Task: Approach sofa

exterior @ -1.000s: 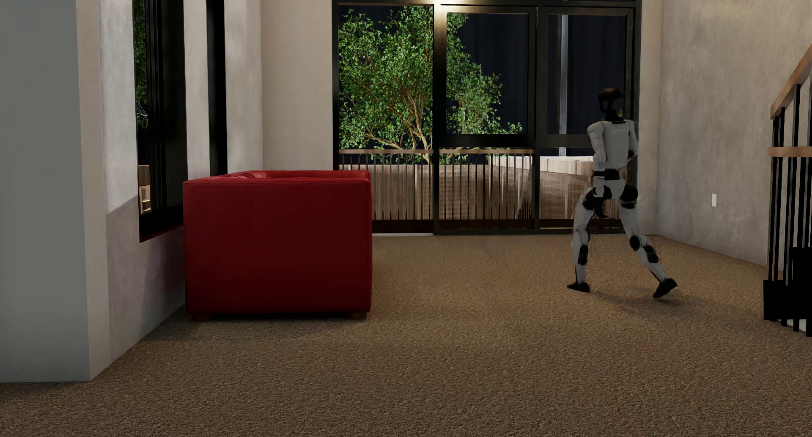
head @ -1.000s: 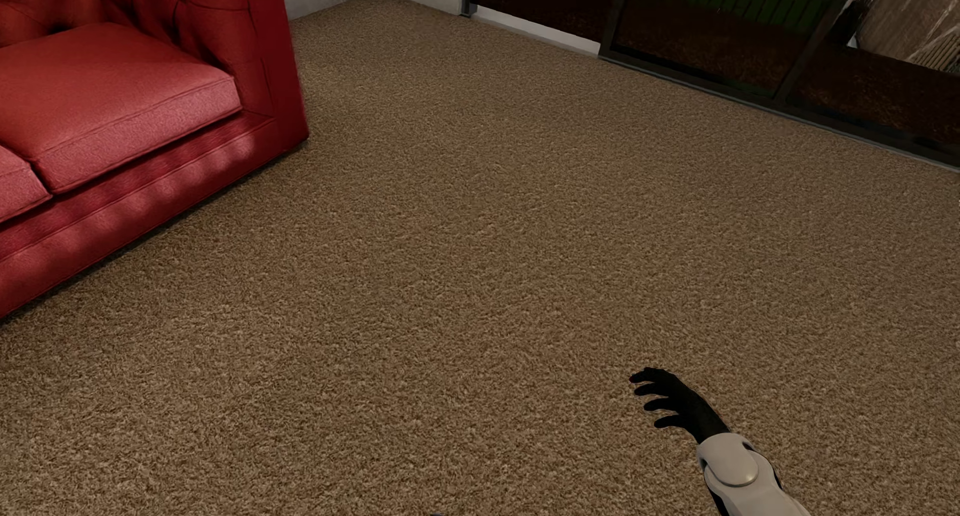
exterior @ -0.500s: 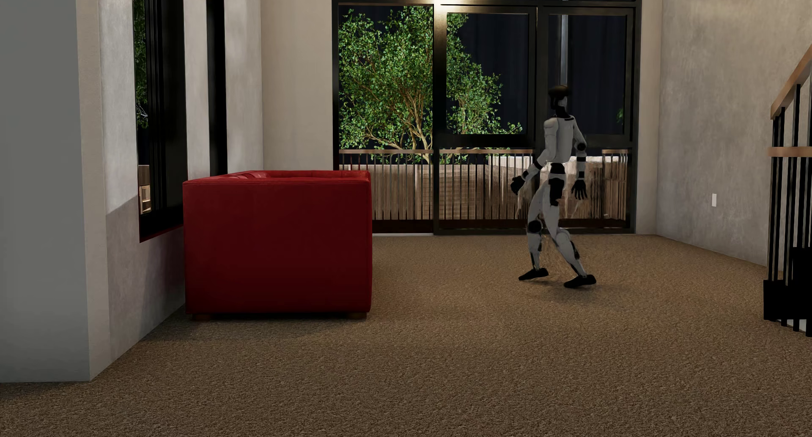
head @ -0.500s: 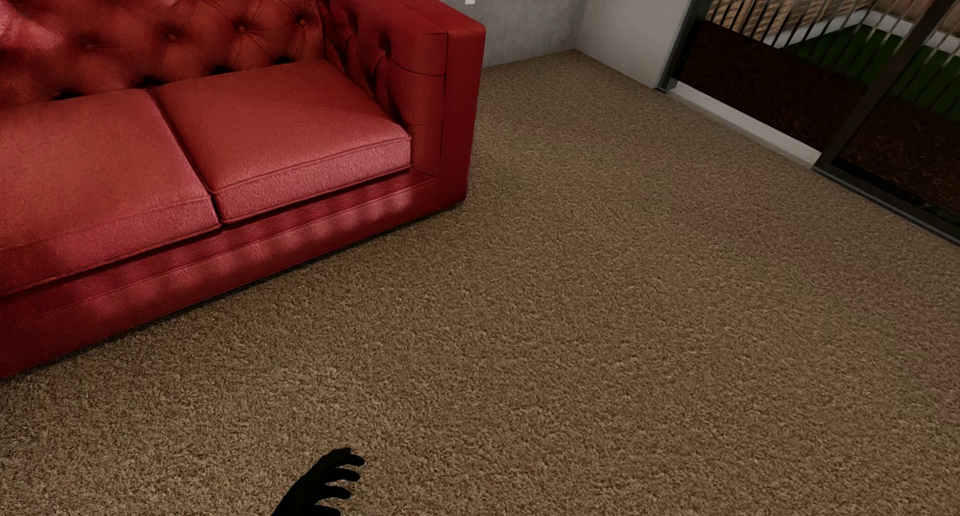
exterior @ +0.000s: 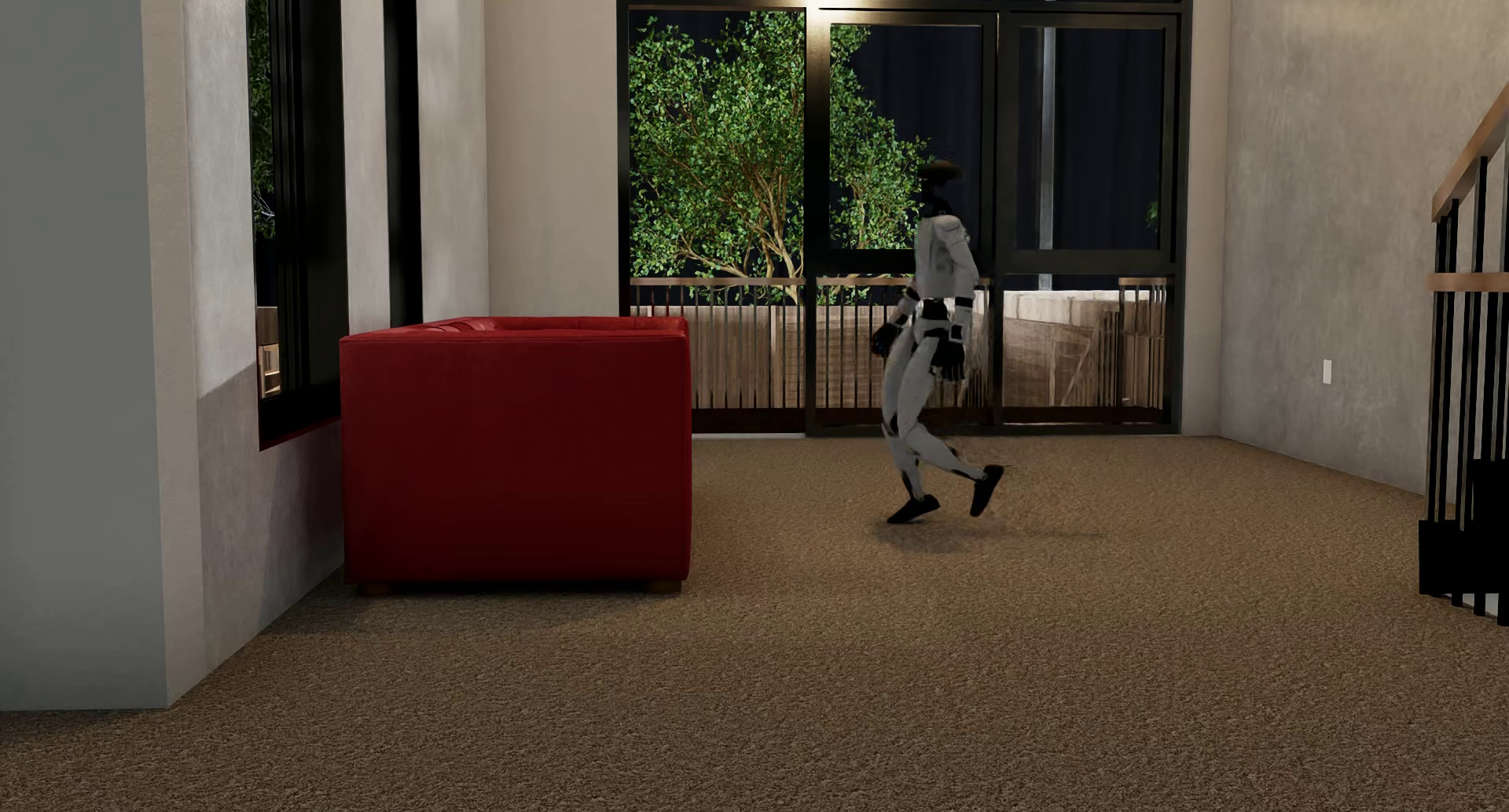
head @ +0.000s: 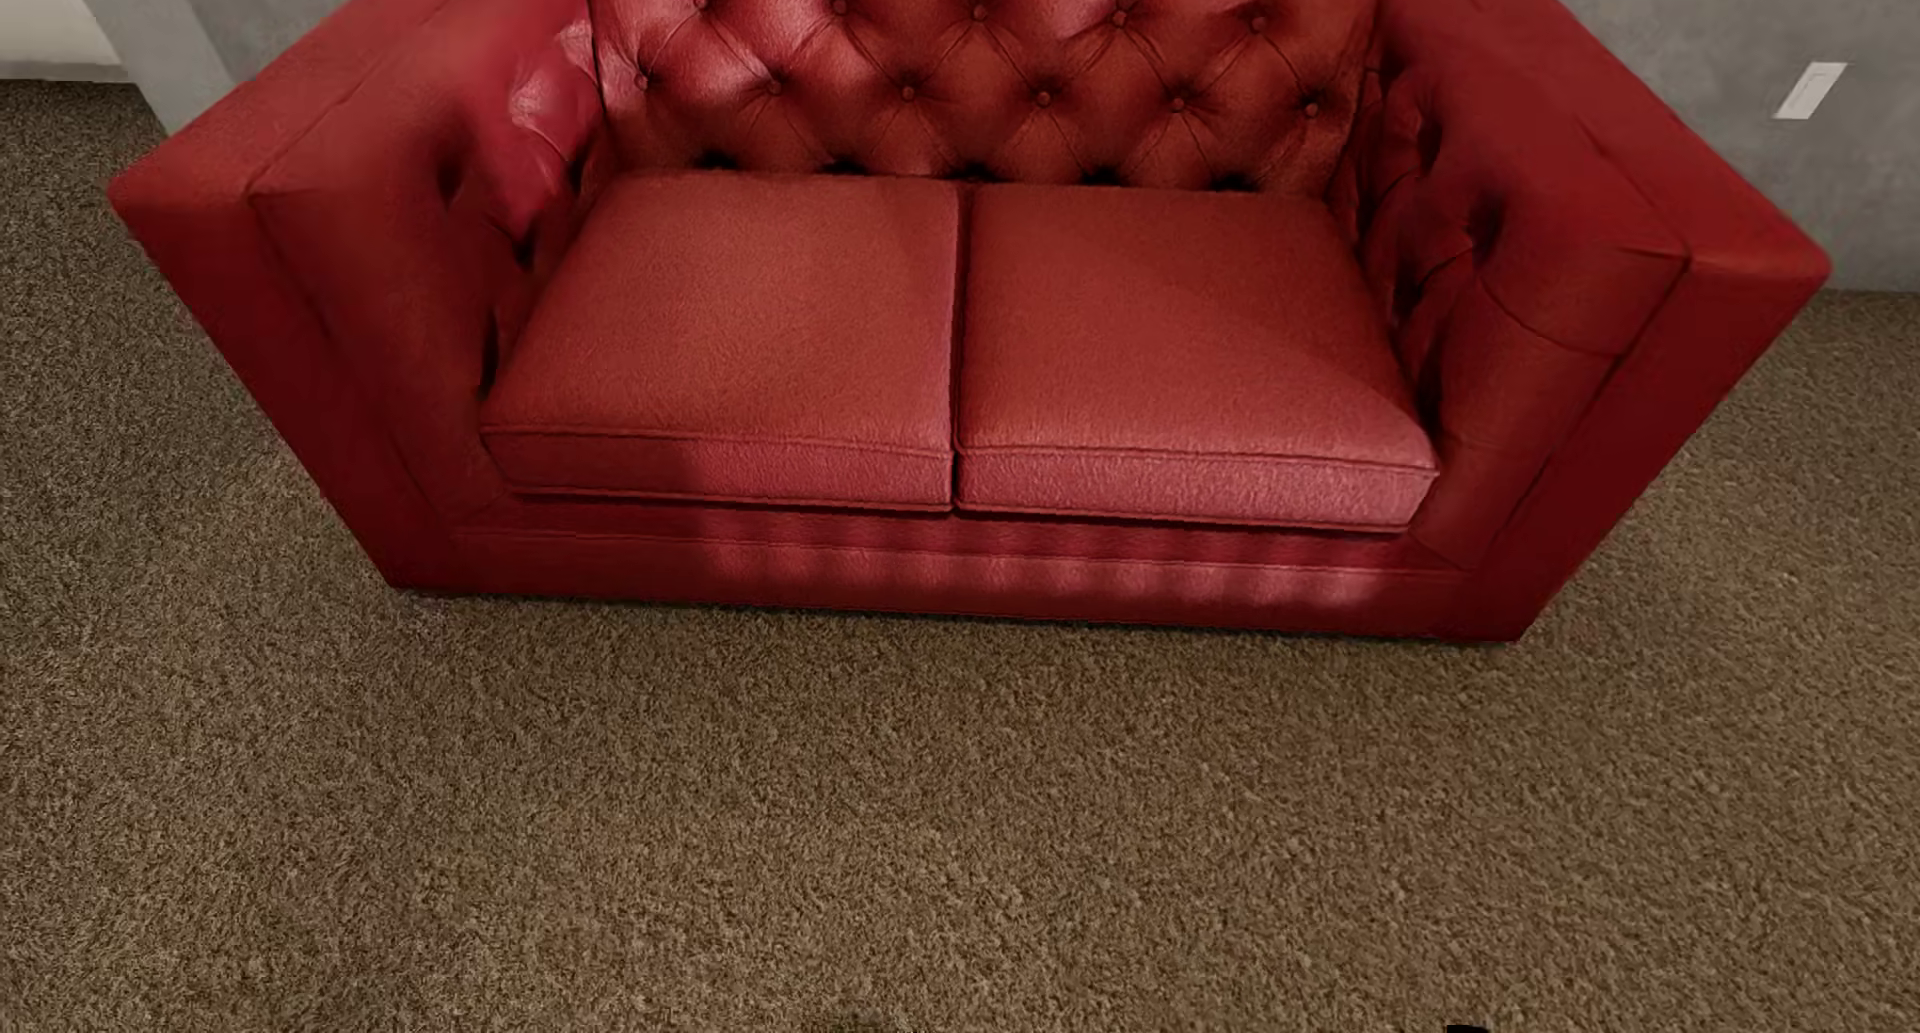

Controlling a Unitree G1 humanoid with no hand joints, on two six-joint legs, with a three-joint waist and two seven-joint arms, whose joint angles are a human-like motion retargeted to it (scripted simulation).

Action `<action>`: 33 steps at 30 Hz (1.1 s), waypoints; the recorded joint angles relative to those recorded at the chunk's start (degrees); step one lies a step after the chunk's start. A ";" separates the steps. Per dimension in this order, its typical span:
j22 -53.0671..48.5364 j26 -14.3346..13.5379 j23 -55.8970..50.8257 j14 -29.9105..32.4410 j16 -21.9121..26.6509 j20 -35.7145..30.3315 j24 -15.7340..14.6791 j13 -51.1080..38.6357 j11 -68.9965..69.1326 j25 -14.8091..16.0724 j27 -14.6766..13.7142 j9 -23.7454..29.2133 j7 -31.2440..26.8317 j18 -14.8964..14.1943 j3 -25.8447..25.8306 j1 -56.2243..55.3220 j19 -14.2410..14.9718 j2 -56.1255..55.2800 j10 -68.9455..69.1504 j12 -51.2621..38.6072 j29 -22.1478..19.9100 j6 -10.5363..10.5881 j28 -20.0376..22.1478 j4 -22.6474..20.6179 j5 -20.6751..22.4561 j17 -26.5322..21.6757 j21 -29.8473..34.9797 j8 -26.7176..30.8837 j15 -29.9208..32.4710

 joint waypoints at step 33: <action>-8.53 0.00 3.02 -17.58 -5.54 -8.48 0.00 -10.76 -5.57 0.00 0.00 -3.33 0.00 0.00 3.05 15.79 0.00 11.70 -57.08 -17.65 0.00 -3.50 0.00 -7.22 -4.42 6.63 24.83 0.00 -12.32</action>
